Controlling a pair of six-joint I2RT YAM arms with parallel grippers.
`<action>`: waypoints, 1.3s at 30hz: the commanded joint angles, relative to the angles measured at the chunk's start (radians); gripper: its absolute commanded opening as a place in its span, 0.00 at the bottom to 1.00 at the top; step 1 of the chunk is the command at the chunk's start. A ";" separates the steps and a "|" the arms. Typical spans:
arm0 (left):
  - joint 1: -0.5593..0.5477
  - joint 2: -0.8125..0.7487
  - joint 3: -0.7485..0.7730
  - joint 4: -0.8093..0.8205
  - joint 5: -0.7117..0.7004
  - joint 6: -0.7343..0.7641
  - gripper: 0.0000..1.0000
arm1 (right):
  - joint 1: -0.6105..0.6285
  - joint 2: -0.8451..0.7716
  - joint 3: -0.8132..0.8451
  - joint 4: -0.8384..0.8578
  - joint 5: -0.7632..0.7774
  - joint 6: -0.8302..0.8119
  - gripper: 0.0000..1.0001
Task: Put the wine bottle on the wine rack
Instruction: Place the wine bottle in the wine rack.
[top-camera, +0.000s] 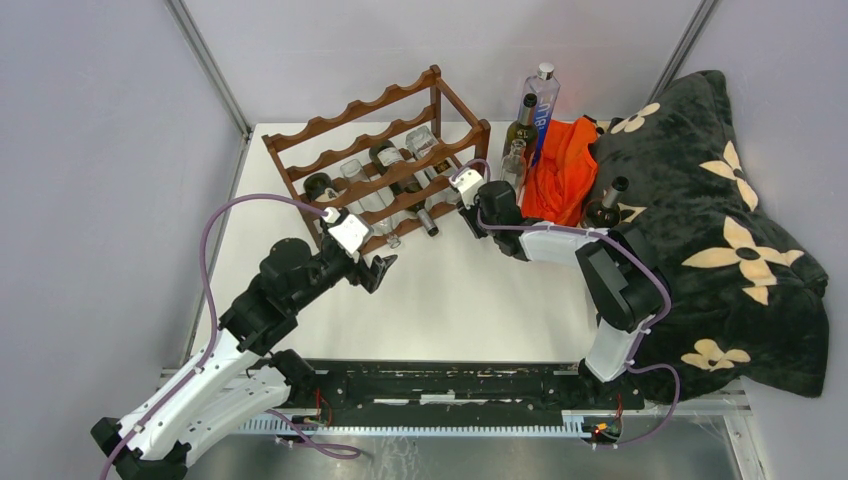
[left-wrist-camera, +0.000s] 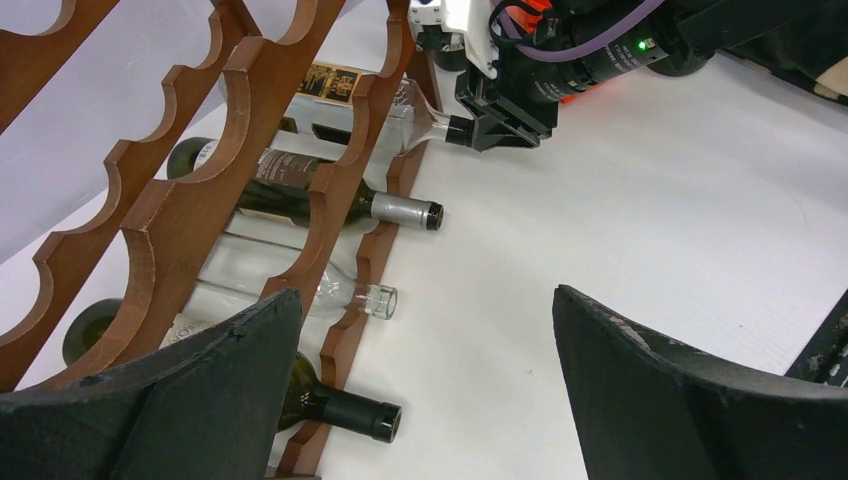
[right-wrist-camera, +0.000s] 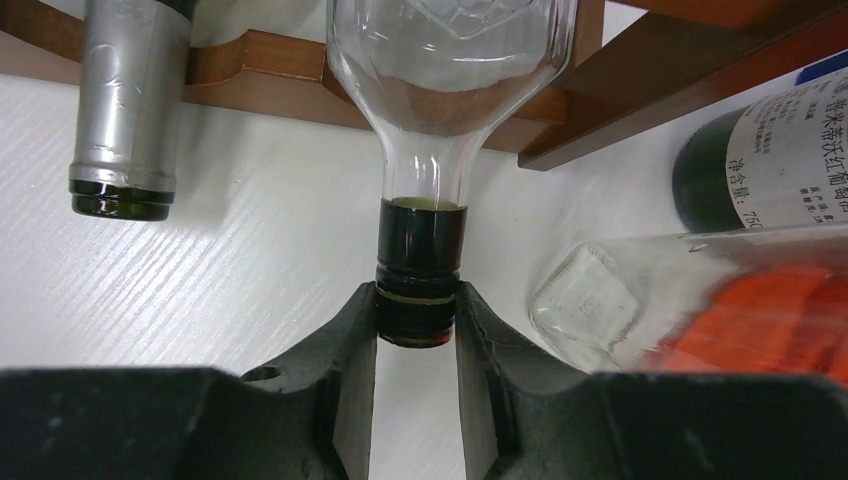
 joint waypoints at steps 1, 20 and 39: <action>0.009 0.001 0.001 0.049 0.018 0.005 1.00 | 0.004 0.039 0.025 -0.042 -0.017 0.014 0.05; 0.014 0.004 0.000 0.050 0.025 0.007 1.00 | 0.001 0.078 0.061 -0.016 -0.028 0.019 0.04; 0.016 0.009 0.000 0.047 0.030 0.009 1.00 | 0.003 0.161 0.102 -0.001 -0.009 0.008 0.07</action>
